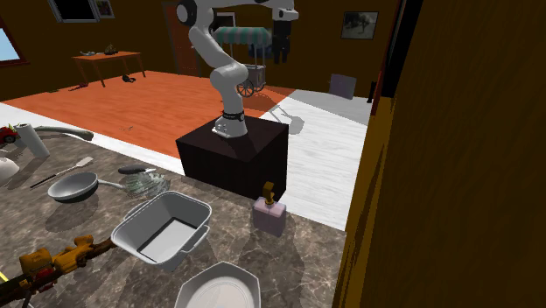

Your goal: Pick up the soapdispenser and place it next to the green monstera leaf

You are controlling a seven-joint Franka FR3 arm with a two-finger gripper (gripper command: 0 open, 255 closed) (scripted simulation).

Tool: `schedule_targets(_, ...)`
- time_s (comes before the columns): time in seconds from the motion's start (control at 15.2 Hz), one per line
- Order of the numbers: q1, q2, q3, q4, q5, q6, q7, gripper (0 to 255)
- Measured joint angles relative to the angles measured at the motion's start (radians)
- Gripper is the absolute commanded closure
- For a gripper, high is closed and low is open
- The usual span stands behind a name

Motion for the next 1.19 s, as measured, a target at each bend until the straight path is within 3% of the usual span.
schedule_targets(0.4,-0.027,-0.010,-0.076,-0.098,-0.043,0.115,-0.065,0)
schedule_targets(1.19,-0.110,0.146,-0.327,-0.276,-0.156,0.530,-0.263,0)
